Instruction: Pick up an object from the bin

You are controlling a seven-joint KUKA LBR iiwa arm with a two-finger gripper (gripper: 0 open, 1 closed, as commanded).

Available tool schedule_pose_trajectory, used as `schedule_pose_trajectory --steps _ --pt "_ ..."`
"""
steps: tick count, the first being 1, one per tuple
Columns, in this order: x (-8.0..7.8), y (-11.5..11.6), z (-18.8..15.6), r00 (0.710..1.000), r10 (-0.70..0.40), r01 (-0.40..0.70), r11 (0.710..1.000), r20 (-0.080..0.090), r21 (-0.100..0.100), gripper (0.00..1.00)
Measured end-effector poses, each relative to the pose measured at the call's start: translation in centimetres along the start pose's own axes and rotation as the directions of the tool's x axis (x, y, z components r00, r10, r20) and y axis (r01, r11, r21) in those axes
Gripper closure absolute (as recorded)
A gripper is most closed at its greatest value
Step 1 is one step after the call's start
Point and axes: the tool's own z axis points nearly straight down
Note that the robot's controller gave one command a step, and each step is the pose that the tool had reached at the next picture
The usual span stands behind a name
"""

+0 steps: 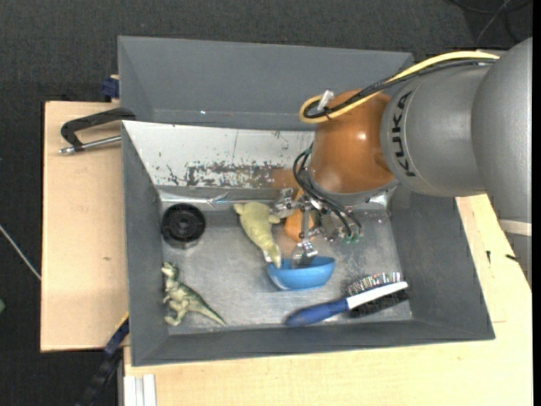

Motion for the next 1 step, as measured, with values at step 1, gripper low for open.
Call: schedule_pose_trajectory --steps 1 --pt "2.69 3.00 -0.33 0.999 0.052 -0.052 0.999 0.009 0.001 0.00"
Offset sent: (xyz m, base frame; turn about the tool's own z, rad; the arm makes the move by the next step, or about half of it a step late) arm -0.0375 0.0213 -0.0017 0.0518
